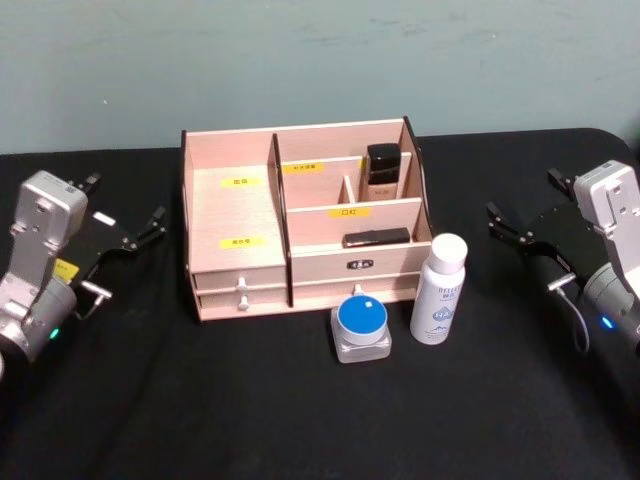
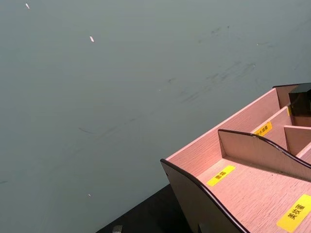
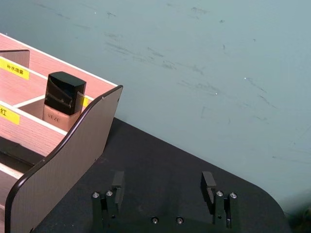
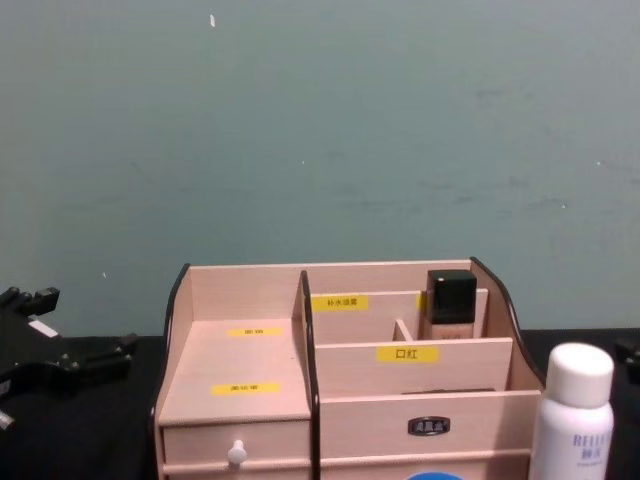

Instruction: Pick up the facial cleanser and watermelon frost from the table and place them into the tiered storage box.

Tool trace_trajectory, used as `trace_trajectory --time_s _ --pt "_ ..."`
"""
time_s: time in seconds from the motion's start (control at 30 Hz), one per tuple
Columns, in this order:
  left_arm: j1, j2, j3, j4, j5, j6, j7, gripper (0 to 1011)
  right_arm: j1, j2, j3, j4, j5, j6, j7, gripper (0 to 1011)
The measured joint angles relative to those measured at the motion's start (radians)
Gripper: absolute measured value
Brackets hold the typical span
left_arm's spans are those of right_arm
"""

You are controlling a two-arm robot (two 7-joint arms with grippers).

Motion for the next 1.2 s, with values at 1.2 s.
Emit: trace_trajectory --time_s 1.2 --pt "0.0 0.0 0.0 0.0 0.0 0.0 0.0 1010 0.0 0.0 0.0 0.0 0.0 0.0 0.0 1000"
